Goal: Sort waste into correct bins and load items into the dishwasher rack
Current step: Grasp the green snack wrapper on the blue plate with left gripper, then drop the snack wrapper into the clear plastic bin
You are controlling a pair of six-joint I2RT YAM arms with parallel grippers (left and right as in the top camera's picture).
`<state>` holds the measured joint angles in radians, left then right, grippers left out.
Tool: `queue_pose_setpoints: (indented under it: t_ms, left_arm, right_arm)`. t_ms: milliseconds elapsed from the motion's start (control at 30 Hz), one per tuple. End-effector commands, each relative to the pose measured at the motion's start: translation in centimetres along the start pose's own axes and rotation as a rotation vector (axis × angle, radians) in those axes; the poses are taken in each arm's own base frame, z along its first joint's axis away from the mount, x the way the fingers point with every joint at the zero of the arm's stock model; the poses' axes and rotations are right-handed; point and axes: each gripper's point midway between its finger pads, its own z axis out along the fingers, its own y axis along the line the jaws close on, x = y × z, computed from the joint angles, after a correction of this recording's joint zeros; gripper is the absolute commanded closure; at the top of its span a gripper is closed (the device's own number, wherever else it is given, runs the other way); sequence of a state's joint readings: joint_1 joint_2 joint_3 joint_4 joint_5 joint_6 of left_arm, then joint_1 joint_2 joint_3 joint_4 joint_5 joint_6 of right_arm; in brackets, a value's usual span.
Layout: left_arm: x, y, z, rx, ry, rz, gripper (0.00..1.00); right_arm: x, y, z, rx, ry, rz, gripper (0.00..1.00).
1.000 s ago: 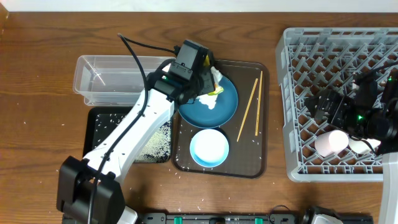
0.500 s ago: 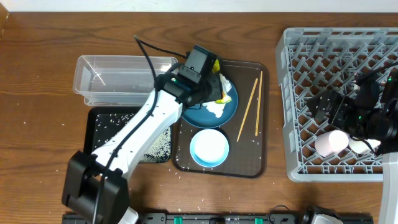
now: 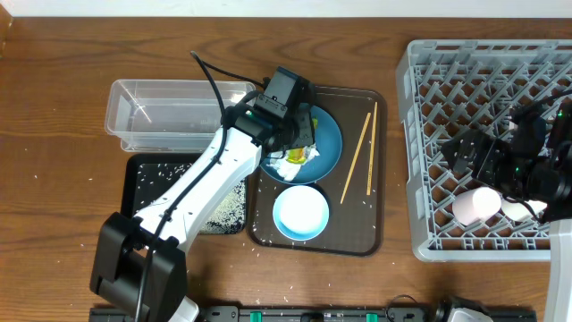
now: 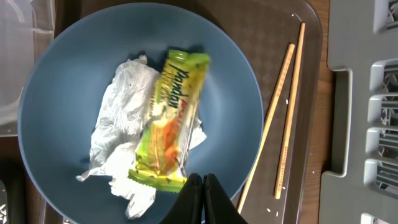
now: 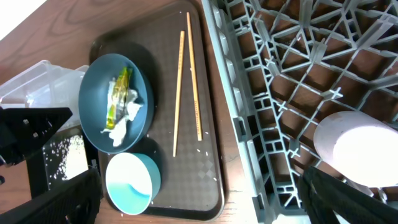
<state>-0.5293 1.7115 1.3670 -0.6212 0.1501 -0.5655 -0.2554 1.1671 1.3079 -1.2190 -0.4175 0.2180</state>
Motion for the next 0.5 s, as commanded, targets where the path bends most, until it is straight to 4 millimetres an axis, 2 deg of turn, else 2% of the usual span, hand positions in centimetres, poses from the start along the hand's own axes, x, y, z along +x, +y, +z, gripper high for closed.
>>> queue_pose_setpoints:
  t_ms: [0,33,67,100,200,233,467]
  left_arm:
    - [-0.7,0.6,0.1,-0.021,-0.029,0.049,0.94]
    - [-1.1,0.6,0.0,-0.014,-0.041,0.045,0.94]
    - [-1.3,0.5,0.0,-0.007,-0.047,0.045,0.85]
    - [-1.4,0.5,0.0,-0.007,-0.05,0.058,0.71]
    - [-0.6,0.5,1.2,-0.032,-0.028,0.184,0.53]
    - [-0.3,0.5,1.7,-0.041,-0.015,0.218,0.49]
    - [2.4,1.5,6.4,-0.081,0.108,0.458,0.46]
  right_arm:
    - [-0.1,0.2,-0.1,-0.001,-0.003,-0.023,0.01]
    - [-0.1,0.2,-0.1,-0.001,-0.003,-0.023,0.01]
    - [-0.1,0.2,-0.1,0.0,-0.003,-0.023,0.01]
    - [-0.1,0.2,-0.1,-0.001,-0.003,-0.023,0.01]
    - [-0.1,0.2,-0.1,-0.001,-0.003,-0.023,0.01]
    - [-0.1,0.2,-0.1,-0.001,-0.004,-0.023,0.01]
    - [0.0,0.2,-0.1,0.0,0.0,-0.021,0.01]
